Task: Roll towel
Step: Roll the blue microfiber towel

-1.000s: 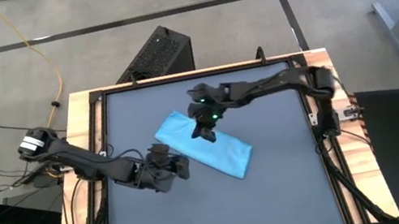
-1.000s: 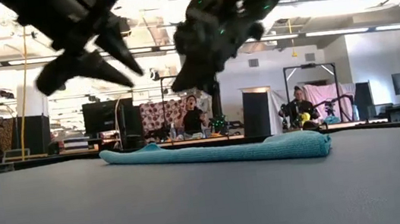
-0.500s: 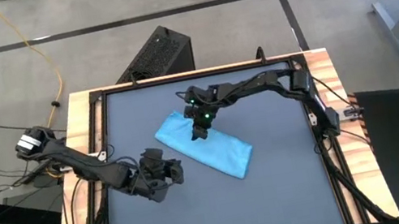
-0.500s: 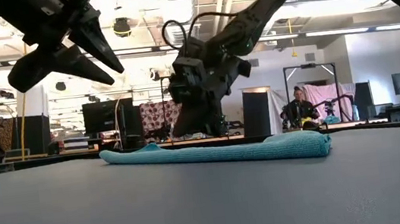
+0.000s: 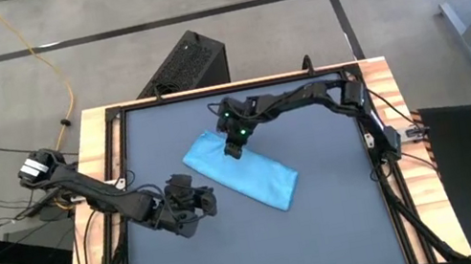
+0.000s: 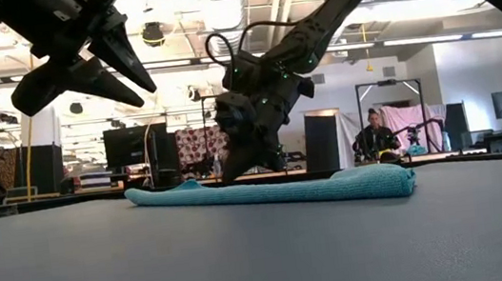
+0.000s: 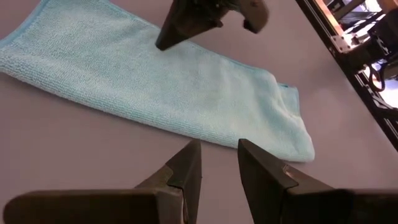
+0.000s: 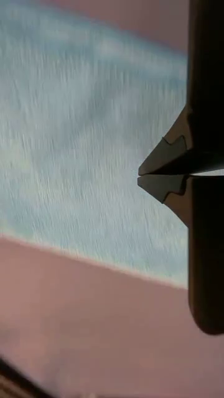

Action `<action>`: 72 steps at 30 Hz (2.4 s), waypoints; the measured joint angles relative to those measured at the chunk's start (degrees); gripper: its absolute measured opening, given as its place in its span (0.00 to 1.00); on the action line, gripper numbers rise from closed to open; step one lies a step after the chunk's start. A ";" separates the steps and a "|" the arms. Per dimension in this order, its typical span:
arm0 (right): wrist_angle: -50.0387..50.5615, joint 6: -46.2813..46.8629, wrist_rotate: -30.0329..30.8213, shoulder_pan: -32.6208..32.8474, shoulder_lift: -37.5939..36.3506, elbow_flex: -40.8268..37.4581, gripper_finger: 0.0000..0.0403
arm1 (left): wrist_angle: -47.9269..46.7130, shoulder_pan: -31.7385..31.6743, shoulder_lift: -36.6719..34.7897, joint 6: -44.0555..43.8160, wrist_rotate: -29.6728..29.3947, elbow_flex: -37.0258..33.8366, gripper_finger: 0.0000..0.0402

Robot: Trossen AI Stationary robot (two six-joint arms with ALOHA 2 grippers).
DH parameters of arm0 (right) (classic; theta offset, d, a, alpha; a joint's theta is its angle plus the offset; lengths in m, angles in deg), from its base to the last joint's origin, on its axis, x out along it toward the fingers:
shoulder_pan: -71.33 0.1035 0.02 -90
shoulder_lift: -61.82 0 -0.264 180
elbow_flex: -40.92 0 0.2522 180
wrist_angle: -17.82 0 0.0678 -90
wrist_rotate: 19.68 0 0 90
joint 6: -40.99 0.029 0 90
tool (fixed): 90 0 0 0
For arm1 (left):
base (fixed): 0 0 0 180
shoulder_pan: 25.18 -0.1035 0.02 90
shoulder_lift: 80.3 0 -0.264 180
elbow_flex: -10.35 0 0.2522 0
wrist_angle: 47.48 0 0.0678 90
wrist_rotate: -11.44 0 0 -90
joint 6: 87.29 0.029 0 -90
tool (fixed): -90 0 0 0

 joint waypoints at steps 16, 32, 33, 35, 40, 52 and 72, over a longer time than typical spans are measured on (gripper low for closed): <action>2.98 -4.88 13.38 1.72 0.00 -0.04 0.04 | 0.04 -0.02 0.02 -0.13 0.51 -0.02 0.23; 4.89 -5.90 16.05 1.96 -0.09 -0.15 0.04 | 0.07 0.04 0.02 -1.01 2.85 -0.02 0.23; 5.06 -5.57 16.59 2.07 -0.11 -0.15 0.04 | 0.08 0.04 0.02 -1.01 3.08 -0.02 0.23; 5.64 -4.19 17.63 2.12 -0.15 -0.15 0.04 | 0.08 0.11 0.02 -1.03 3.13 -0.02 0.23; 12.18 -1.34 19.89 2.03 -2.54 -0.30 0.04 | 0.07 0.11 0.02 -1.01 3.13 -0.02 0.23; 24.83 -7.40 30.19 -3.38 -13.78 -0.31 0.04 | -4.37 0.04 0.04 -0.52 2.67 -0.07 0.23; 12.39 -4.62 12.60 4.11 -5.85 -0.36 0.04 | -5.46 -0.79 0.04 0.98 0.87 -0.07 0.23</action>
